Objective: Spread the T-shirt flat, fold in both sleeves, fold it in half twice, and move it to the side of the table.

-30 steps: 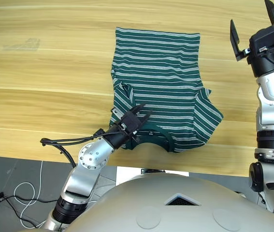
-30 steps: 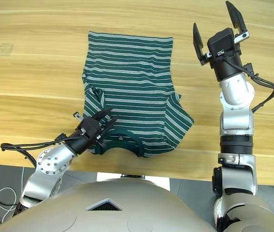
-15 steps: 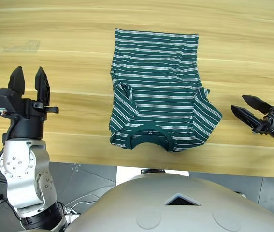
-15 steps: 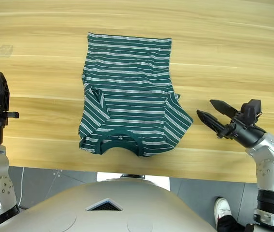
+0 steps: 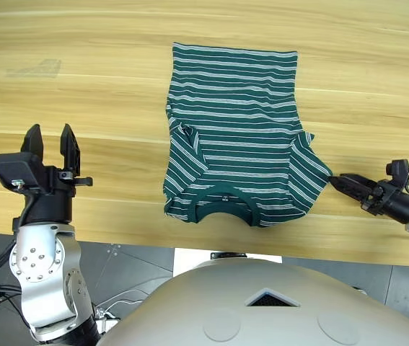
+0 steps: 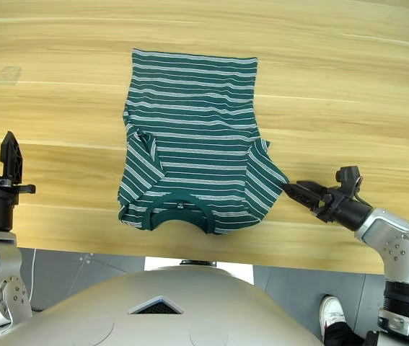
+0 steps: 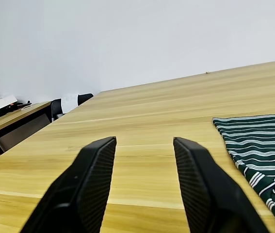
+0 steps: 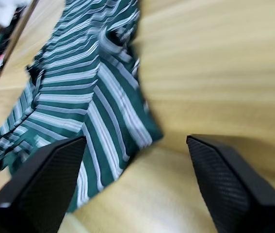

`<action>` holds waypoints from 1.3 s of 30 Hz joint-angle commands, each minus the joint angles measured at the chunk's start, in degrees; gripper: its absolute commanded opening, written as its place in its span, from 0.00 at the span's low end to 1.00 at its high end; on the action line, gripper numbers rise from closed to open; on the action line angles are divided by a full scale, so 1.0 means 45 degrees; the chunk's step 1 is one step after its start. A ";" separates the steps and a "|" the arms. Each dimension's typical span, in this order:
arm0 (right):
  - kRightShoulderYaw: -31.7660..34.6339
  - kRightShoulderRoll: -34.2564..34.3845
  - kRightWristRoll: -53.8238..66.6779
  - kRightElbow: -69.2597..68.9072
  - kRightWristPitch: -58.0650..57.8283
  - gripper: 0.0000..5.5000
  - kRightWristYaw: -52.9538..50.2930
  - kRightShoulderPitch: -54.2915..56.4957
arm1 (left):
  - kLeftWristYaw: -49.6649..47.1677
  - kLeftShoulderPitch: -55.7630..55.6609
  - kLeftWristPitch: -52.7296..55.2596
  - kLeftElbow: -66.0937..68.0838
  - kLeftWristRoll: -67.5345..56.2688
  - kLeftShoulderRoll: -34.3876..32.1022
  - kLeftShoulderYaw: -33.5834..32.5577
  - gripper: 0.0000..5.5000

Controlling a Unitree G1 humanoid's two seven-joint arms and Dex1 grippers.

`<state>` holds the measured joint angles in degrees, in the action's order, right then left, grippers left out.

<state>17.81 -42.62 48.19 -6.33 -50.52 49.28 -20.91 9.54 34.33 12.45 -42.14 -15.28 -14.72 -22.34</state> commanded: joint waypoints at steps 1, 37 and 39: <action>-0.0126 -0.0647 -0.0093 0.0083 0.0117 0.70 0.1600 -0.0415 | -0.0029 -0.0032 -0.0042 0.0102 0.0400 0.0165 0.0315 0.40; -0.2039 0.0693 -0.2537 0.1934 0.2072 0.58 0.0870 0.1777 | -0.0005 -0.0511 -0.0292 0.1324 0.1980 0.0527 0.1546 0.40; -0.2110 0.0677 -0.2598 0.1834 0.2158 0.51 0.0947 0.1715 | -0.0001 -0.0506 -0.0320 0.1359 0.2013 0.0542 0.1592 0.40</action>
<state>9.48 -39.51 38.64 1.15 -40.38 54.03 -11.98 9.44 31.94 11.21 -36.39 -6.85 -12.51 -15.50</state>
